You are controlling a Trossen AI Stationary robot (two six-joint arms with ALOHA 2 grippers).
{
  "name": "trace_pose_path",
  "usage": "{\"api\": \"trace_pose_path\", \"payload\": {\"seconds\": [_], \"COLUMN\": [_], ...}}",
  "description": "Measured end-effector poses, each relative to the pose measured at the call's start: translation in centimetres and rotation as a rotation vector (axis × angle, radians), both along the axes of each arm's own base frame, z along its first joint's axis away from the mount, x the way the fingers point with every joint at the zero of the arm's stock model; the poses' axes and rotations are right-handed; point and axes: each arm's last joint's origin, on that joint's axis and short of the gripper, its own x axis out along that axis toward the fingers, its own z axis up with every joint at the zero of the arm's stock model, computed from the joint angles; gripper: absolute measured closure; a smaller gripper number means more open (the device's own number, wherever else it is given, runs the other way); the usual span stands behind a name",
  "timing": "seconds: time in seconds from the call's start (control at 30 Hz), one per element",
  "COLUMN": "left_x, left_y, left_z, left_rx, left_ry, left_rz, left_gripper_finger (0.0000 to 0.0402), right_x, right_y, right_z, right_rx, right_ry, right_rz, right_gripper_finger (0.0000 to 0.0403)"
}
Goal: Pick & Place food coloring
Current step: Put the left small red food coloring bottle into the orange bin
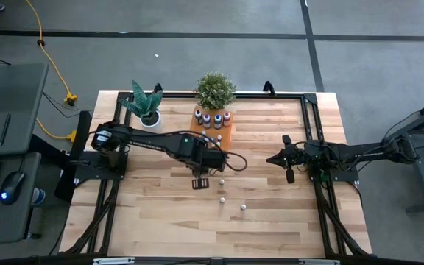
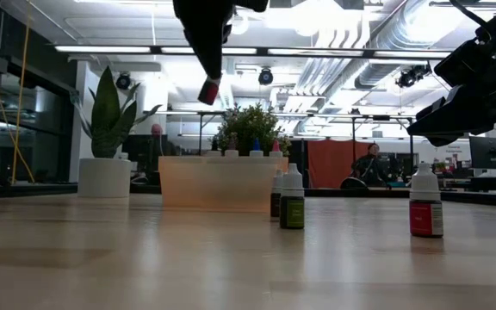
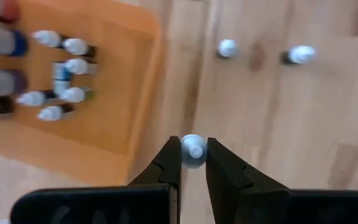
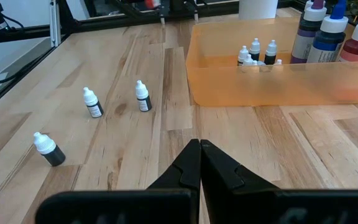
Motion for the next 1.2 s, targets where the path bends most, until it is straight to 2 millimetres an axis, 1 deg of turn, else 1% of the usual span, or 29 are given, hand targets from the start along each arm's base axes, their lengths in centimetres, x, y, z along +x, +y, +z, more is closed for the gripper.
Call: {"api": "trace_pose_path", "payload": {"seconds": [0.13, 0.3, 0.47, 0.53, 0.57, 0.67, 0.77, 0.87, 0.93, 1.07, 1.2], "left_x": [-0.2, -0.2, -0.6, -1.2, -1.5, -3.1, -4.9, -6.5, -7.4, -8.2, -8.1], "left_y": [1.0, 2.5, 4.0, 4.5, 4.7, 5.4, 6.2, 6.9, 7.4, 8.1, 8.5], "left_z": [0.5, 1.5, 3.1, 3.5, 3.8, 4.0, 2.9, 1.0, -0.4, -2.8, -4.8], "left_rx": [0.114, 0.225, 0.221, 0.227, 0.214, 0.172, 0.107, 0.055, 0.041, 0.029, 0.023], "left_ry": [-0.022, -0.116, -0.218, -0.262, -0.313, -0.428, -0.525, -0.576, -0.574, -0.545, -0.517], "left_rz": [0.055, 0.175, 0.262, 0.301, 0.327, 0.399, 0.474, 0.560, 0.613, 0.695, 0.744], "left_gripper_finger": [0.0368, 0.0368, 0.0368, 0.0368, 0.0369, 0.0369, 0.0369, 0.0369, 0.0369, 0.0369, 0.0369], "right_x": [0.0, 0.0, 0.0, 0.0, 0.0, 0.0, 0.0, 0.0, 0.0, 0.0, 0.0], "right_y": [0.0, 0.0, 0.0, 0.0, 0.0, 0.0, 0.0, 0.0, 0.0, 0.0, 0.0], "right_z": [0.0, 0.0, 0.0, 0.0, 0.0, 0.0, 0.0, 0.0, 0.0, 0.0, 0.0], "right_rx": [0.000, 0.000, 0.000, 0.000, 0.000, 0.000, 0.000, 0.000, 0.000, 0.000, 0.000], "right_ry": [0.000, 0.000, 0.000, 0.000, 0.000, -0.001, 0.000, 0.000, -0.001, 0.000, -0.003], "right_rz": [0.000, 0.000, 0.000, 0.000, 0.000, -0.001, -0.001, 0.000, -0.001, 0.000, 0.000], "right_gripper_finger": [0.0402, 0.0402, 0.0402, 0.0402, 0.0402, 0.0402, 0.0402, 0.0402, 0.0402, 0.0402, 0.0402]}}
